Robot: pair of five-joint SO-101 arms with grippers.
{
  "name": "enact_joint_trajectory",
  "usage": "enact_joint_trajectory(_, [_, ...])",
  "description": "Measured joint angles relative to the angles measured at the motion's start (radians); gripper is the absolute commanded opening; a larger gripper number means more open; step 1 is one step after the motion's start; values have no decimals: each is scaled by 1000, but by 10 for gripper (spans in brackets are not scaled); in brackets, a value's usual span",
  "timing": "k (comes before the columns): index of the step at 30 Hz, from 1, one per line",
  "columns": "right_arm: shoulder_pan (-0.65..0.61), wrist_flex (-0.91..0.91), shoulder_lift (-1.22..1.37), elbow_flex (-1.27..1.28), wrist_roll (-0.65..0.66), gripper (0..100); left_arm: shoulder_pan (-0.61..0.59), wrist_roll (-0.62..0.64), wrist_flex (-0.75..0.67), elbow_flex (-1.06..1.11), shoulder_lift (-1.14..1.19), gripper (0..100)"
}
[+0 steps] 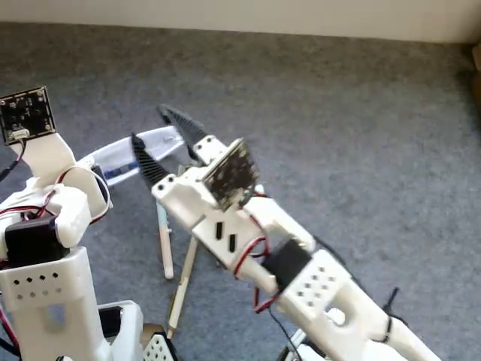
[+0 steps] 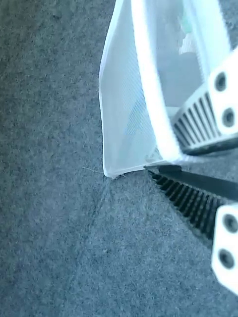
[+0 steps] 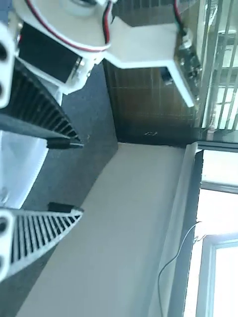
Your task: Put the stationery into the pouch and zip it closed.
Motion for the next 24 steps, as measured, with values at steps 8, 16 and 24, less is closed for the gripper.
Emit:
enact_joint_trajectory(8, [101, 618, -75, -95, -149, 179, 0, 0, 0, 0, 0, 7])
enact_joint_trajectory(16, [123, 893, -23, -52, -459, 179, 0, 0, 0, 0, 0, 7])
enact_joint_trajectory(24, [123, 884, 273, 34, -471, 181, 0, 0, 0, 0, 0, 7])
